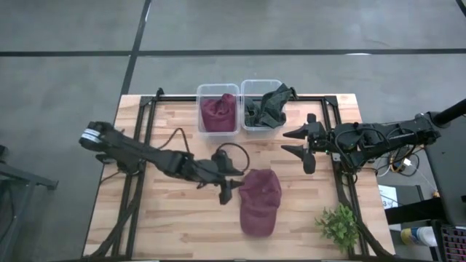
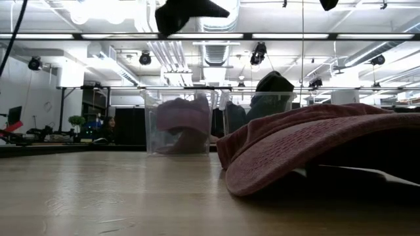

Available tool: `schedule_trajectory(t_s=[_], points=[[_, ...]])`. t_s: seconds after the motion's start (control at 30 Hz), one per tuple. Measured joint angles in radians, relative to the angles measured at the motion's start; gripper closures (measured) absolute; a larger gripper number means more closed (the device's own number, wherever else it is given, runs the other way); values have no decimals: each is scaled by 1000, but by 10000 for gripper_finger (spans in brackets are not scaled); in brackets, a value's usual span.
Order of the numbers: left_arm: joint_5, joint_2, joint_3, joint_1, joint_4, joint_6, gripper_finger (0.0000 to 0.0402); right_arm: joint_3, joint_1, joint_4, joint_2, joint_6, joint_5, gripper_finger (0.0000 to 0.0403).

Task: Pick & Place hat
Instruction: Put the red cap into the left transparent bin

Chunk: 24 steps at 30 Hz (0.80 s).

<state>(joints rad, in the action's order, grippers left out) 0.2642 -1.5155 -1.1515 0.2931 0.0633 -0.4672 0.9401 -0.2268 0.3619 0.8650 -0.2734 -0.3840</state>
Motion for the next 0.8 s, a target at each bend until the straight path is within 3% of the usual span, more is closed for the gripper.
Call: schedule_trajectory(t_s=[0.37, 0.8], points=[[0, -160, -31, 21, -13, -170, 236, 0, 0, 0, 0, 23, 0, 200], [0, -235, -37, 18, -19, -302, 236, 0, 0, 1, 0, 65, 0, 200]])
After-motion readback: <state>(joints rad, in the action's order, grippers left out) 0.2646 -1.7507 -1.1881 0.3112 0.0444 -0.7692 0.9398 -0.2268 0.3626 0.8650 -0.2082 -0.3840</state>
